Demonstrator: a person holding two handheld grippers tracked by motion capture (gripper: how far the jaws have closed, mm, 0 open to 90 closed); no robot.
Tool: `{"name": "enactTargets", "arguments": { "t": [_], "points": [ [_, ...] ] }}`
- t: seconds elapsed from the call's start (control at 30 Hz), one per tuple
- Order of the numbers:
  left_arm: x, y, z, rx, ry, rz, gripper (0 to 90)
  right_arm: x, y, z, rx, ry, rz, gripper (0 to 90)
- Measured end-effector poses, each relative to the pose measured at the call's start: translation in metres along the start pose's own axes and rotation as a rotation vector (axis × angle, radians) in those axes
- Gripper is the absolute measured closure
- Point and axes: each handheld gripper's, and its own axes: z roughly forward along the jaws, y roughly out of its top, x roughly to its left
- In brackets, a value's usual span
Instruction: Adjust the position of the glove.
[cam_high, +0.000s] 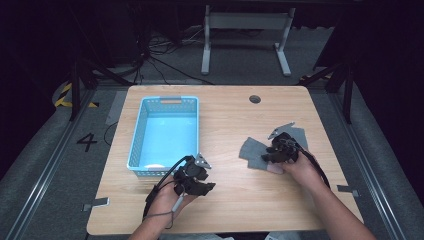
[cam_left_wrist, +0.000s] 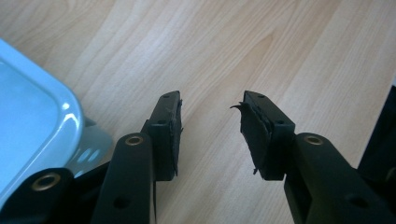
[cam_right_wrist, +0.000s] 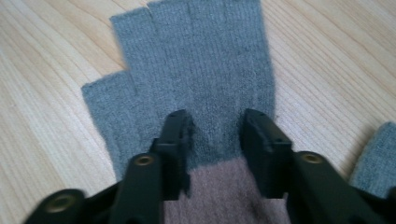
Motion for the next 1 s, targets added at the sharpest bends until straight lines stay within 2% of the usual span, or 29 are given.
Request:
{"name": "enactTargets", "arguments": {
  "t": [0.03,0.13,0.27,0.43,0.57,0.67,0.77,0.83,1.0],
  "points": [
    [0.0,0.0,0.0,0.0,-0.005,0.01,58.6,0.0,0.0,-0.001,0.004,0.023,0.004,70.1],
    [0.001,0.0,0.001,-0.002,-0.008,0.019,59.5,0.001,0.001,-0.001,0.006,0.015,-0.001,76.7],
    [0.004,0.002,-0.002,-0.02,-0.021,0.0,60.9,0.003,0.002,-0.002,-0.001,0.001,-0.009,83.5],
    [0.007,0.003,-0.003,-0.014,-0.05,-0.007,60.4,0.007,0.004,-0.009,-0.014,-0.004,-0.033,84.9],
    [0.005,0.005,-0.004,-0.016,-0.015,0.019,60.6,0.012,0.006,-0.02,-0.037,0.007,-0.043,84.9],
    [0.003,0.006,-0.005,-0.025,-0.011,0.026,60.8,0.018,0.007,-0.027,-0.048,0.022,-0.059,84.8],
    [0.002,0.008,-0.007,-0.034,0.006,0.029,57.6,0.024,0.008,-0.031,-0.059,0.04,-0.092,84.6],
    [0.002,0.009,-0.008,-0.038,0.029,0.031,52.1,0.029,0.009,-0.032,-0.063,0.053,-0.11,84.5],
    [0.003,0.01,-0.008,-0.05,0.015,0.027,53.1,0.045,0.011,-0.032,-0.057,0.107,-0.193,84.1]
  ]
}}
